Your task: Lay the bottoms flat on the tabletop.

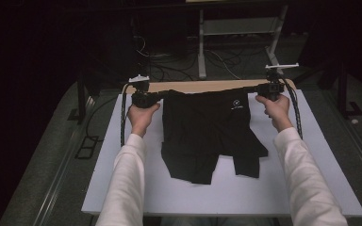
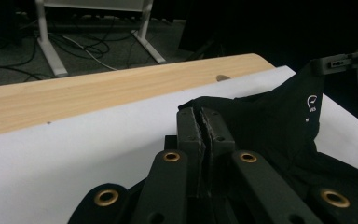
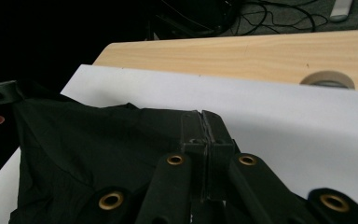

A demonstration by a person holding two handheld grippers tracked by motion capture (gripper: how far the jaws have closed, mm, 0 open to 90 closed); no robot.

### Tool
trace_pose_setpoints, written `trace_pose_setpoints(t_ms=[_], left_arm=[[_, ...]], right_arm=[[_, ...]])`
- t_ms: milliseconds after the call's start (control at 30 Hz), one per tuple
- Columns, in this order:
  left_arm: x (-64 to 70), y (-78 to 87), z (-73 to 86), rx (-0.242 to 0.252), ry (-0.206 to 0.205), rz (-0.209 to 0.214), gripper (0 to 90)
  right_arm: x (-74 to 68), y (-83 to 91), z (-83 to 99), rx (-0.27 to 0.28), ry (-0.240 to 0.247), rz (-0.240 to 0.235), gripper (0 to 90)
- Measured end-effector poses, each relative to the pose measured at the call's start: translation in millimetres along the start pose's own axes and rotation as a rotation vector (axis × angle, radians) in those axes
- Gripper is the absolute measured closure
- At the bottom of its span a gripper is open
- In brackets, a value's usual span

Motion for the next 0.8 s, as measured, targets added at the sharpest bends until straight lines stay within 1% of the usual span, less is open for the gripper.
trace_pose_setpoints(t_ms=[100,200,233,267,300,400,500,567,600,667,700,733,767,800], left_arm=[[-10.6,-1.5,-4.3,0.0,0.01,-0.021,86.5],[-19.3,-3.2,-11.3,0.015,0.038,-0.026,86.5],[-20.8,-3.9,-14.8,0.007,0.037,-0.026,86.4],[-21.5,-4.3,-19.9,-0.002,0.014,-0.032,86.4],[-22.1,-4.1,-23.4,-0.007,0.004,-0.035,86.4],[-23.5,-2.7,-37.6,0.009,-0.011,-0.036,86.5],[-25.0,-3.0,-51.9,0.015,-0.023,-0.039,86.5],[-25.6,-3.5,-61.0,0.017,-0.039,-0.044,86.6],[-26.1,-3.9,-64.9,0.011,-0.045,-0.048,86.6],[-27.6,-4.8,-71.1,-0.009,-0.063,-0.063,86.5],[-29.0,-5.7,-71.9,-0.009,-0.056,-0.068,86.4],[-30.2,-6.8,-71.7,-0.005,-0.047,-0.064,86.3],[-31.7,-8.6,-70.4,-0.006,-0.036,-0.066,86.1],[-33.3,-10.9,-68.3,-0.011,-0.024,-0.074,85.0]], right_arm=[[-3.2,-5.9,-7.5,0.015,0.025,0.014,88.0],[-4.8,-10.5,-15.7,0.014,0.025,0.026,88.0],[-5.8,-10.9,-19.1,0.017,0.024,0.027,88.0],[-7.4,-10.7,-22.6,0.028,0.023,0.027,88.0],[-9.8,-9.9,-27.1,0.034,0.024,0.028,88.0],[-16.2,-7.3,-37.1,0.05,0.042,0.043,88.0],[-21.3,-3.5,-49.3,0.065,0.044,0.052,88.0],[-26.1,-1.0,-58.3,0.075,0.041,0.059,88.0],[-29.7,0.2,-62.8,0.081,0.046,0.061,88.1],[-36.8,2.8,-72.3,0.085,0.074,0.077,88.0],[-39.0,3.7,-75.7,0.084,0.087,0.084,88.0],[-40.3,4.3,-78.3,0.084,0.091,0.09,87.9],[-40.5,4.3,-79.4,0.089,0.085,0.092,87.7],[-40.0,3.1,-79.7,0.097,0.067,0.09,87.1]])
Point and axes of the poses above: each handheld gripper's, and its own axes: y roughly backward along the jaws, z roughly out of its underside, x roughly to its right, the point moved 3 cm from there along -y, roughly forward along the jaws, and after that the axes turned 7 degrees about -y, right-handed, at the moved point
